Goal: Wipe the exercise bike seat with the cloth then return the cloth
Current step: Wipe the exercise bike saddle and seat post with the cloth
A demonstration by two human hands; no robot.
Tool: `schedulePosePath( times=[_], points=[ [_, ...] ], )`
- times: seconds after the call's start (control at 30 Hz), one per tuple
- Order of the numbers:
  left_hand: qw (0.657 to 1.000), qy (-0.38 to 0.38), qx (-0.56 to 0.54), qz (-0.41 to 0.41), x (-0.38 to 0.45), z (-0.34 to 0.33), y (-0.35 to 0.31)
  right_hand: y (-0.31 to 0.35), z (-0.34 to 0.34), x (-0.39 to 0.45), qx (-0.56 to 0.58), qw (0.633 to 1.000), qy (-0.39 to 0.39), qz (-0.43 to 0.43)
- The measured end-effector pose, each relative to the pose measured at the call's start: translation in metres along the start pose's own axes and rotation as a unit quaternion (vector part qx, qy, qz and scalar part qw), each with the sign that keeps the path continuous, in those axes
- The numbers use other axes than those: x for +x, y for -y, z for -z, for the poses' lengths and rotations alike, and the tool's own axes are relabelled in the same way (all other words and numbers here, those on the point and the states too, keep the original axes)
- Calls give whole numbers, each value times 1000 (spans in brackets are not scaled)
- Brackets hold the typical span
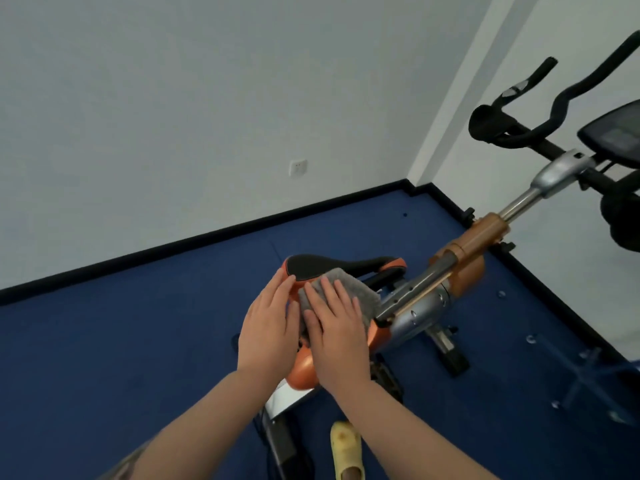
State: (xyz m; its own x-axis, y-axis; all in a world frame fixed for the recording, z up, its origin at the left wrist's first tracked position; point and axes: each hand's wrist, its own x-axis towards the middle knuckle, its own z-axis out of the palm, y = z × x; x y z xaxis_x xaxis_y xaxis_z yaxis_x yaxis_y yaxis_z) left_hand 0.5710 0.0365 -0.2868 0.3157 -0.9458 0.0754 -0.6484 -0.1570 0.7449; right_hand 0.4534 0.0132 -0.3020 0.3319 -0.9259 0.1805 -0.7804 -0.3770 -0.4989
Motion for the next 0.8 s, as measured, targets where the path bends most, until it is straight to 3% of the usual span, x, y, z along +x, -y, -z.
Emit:
schedulePosePath(
  times=[0.2, 0.3, 0.47, 0.6, 0.8],
  points=[
    [999, 11, 5, -30, 2, 0, -1, 1, -3, -48, 40, 998, 43, 9],
    [1000, 11, 7, -26, 7, 0, 0, -13, 4, -22, 49, 997, 55, 26],
    [1000, 10, -2, -9, 10, -8, -9, -14, -1, 0, 75, 992, 5, -104],
    [1000, 8, -5, 13, 14, -14, -10, 10, -4, -25, 99, 990, 38, -95],
    [1000, 6, 24, 13, 15, -21, -13, -37, 14, 30, 134, 980, 34, -144]
  ],
)
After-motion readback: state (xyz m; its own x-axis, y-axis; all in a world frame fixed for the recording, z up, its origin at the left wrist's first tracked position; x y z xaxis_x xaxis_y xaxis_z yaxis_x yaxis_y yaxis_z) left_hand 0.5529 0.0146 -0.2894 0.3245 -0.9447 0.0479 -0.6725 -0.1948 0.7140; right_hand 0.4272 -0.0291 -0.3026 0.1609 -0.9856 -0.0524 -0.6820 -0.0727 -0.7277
